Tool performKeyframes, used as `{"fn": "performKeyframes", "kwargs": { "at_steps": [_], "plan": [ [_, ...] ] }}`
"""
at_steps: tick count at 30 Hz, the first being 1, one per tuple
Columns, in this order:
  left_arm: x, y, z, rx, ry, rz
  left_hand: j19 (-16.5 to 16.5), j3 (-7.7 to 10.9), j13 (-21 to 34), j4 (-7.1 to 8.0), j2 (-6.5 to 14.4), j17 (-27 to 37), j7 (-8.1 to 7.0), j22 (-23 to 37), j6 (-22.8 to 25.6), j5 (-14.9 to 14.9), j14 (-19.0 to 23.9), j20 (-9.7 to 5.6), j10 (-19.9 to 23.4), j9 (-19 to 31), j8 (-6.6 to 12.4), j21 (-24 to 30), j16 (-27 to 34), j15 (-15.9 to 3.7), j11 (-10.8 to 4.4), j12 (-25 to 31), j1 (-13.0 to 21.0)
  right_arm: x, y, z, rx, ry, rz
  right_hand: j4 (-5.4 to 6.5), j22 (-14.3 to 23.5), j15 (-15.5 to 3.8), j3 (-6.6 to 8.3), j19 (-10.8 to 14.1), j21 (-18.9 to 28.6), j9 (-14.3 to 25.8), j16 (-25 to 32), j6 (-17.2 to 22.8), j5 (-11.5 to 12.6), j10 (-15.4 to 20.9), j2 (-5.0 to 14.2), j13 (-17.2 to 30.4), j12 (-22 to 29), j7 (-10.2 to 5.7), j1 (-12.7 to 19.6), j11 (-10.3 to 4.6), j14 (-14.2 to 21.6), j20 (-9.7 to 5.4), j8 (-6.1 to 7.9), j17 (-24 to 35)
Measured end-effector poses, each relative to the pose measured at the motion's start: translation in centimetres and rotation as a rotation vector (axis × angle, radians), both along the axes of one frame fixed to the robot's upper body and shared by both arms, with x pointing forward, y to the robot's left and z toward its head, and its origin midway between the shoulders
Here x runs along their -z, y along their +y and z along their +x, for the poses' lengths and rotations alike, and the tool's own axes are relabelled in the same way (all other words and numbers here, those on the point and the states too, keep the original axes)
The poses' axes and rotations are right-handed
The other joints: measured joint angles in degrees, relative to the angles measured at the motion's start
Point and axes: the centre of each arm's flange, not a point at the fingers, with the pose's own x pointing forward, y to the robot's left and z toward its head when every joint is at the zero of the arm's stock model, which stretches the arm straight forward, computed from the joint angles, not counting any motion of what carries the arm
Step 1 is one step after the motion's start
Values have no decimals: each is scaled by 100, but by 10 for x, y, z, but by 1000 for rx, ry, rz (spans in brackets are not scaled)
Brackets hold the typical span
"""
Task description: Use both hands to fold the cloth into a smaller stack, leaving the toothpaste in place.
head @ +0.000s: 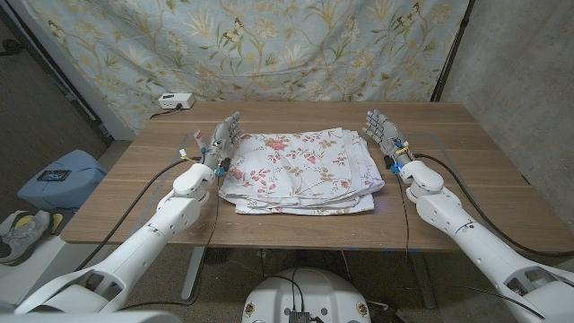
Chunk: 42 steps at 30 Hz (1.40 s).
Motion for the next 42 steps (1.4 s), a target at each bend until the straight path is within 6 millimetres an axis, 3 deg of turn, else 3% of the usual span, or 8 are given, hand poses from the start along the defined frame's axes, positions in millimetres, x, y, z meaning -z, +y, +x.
{"fn": "performKeyframes", "kwargs": {
  "at_steps": [19,42],
  "plan": [
    [-6,-7,-9,18,-3,36,0,46,-1,-83,-60,-16,-30,-1,30,0,0,-1,1,-1,0,0,0,-1,0,0,108,-5,-1,-1,5,-18,-19,0,-1,1,-1,0,0,1,0,-1,3,-1,0,0,0,0,0,1,0,0,0,-1],
    [9,-11,-56,10,-8,68,22,27,-2,-223,-51,-15,-17,-2,85,21,0,-23,118,-2,0,0,0,-2,32,29,266,-12,-2,-5,12,-61,-70,-24,-2,2,23,-24,0,-16,0,-16,2,-54,-28,-1,0,-13,28,12,-42,-22,0,-16]
  ]
}}
